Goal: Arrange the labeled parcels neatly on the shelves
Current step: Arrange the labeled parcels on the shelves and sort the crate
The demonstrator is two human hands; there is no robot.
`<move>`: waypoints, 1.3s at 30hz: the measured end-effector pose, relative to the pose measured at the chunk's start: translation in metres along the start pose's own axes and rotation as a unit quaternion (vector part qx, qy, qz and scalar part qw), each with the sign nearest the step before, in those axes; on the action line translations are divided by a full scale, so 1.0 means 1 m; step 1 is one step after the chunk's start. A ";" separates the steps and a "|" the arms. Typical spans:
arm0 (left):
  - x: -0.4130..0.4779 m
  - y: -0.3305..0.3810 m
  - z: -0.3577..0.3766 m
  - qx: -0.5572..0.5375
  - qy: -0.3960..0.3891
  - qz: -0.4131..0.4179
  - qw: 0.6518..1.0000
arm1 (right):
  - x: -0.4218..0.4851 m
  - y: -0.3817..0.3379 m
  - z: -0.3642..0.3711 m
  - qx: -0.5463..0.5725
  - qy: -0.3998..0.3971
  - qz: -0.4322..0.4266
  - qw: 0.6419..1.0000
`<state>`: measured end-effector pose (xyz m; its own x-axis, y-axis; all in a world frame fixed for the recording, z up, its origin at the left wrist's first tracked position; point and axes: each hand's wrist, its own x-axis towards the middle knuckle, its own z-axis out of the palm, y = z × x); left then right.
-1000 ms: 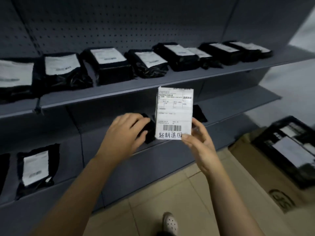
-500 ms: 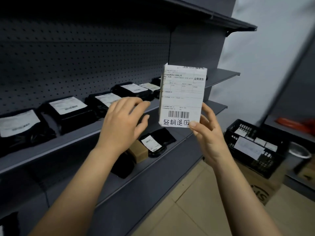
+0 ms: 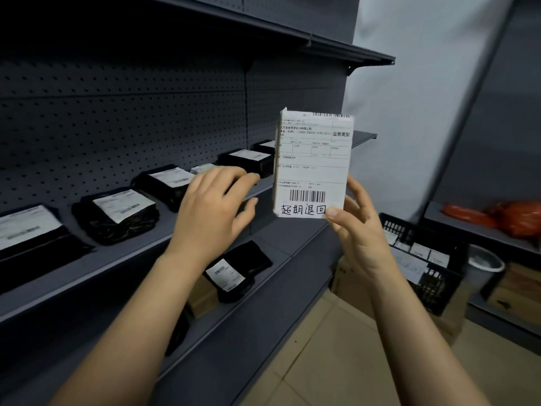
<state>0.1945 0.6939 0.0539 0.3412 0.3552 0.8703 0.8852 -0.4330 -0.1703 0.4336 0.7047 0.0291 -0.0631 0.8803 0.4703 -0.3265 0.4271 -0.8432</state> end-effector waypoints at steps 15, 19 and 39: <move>0.057 0.065 0.206 -0.123 -0.052 0.012 0.991 | 0.046 0.057 -0.167 -0.021 0.185 0.099 0.977; 0.065 0.071 0.274 -0.168 -0.080 0.024 0.982 | 0.065 0.086 -0.202 -0.040 0.257 0.123 0.958; 0.171 0.129 0.547 -0.345 -0.162 0.122 0.916 | 0.167 0.140 -0.351 -0.088 0.469 0.113 0.872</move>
<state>0.5404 1.1523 -0.0720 0.6780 0.3569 0.6426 0.3969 -0.9136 0.0886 0.7089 0.9837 -0.1019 0.7187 0.6925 -0.0626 -0.2505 0.1739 -0.9524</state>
